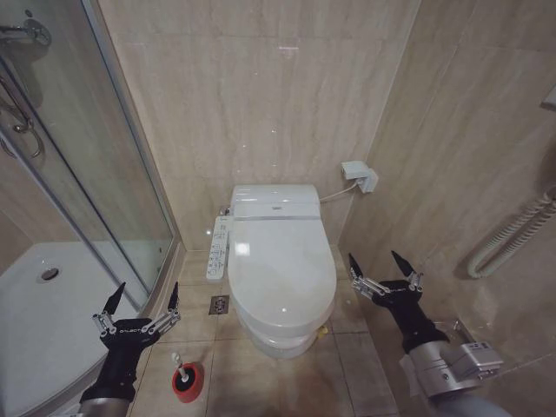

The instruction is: Open the toilet lid, clean the toilet bowl with a toilet brush, close the toilet lid, and flush.

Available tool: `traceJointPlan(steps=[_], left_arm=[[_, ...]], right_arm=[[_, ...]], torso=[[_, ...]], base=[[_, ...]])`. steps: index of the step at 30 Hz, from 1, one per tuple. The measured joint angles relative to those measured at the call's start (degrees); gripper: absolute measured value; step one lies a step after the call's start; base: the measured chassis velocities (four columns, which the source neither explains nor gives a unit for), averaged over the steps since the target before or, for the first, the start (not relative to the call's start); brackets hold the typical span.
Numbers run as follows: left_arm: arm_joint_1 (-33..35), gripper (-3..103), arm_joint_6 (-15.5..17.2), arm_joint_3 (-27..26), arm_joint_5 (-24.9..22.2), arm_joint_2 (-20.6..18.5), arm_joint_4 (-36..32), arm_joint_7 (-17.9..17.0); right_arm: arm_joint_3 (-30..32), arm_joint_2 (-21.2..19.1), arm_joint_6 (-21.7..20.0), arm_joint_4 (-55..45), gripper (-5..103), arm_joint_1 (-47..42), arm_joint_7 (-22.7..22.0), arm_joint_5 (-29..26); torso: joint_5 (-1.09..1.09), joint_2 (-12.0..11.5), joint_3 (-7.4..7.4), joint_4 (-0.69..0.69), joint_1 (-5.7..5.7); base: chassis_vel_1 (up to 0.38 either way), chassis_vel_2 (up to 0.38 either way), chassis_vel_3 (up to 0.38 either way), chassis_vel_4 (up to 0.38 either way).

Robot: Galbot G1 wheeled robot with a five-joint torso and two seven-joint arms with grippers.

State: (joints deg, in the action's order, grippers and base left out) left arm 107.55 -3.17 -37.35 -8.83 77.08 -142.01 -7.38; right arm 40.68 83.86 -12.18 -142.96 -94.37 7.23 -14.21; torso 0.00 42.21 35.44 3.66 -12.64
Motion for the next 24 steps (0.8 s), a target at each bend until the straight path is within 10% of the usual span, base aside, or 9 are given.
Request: traceJointPlan(steps=[9,24], left_arm=[[0.0,100,0.0,0.0,0.0,0.0,0.0,0.0],[0.0,100,0.0,0.0,0.0,0.0,0.0,0.0]], right_arm=[[3.4,-0.9,-0.8,1.0,100,0.4,5.8,-1.3],[2.2,0.9,-1.6,0.4,100,-1.1,2.8,-0.7]], torso=[[0.0,0.0,0.0,0.0,0.0],[0.0,0.0,0.0,0.01,0.0]], base=[[0.0,0.0,0.0,0.0],[0.0,0.0,0.0,0.0]])
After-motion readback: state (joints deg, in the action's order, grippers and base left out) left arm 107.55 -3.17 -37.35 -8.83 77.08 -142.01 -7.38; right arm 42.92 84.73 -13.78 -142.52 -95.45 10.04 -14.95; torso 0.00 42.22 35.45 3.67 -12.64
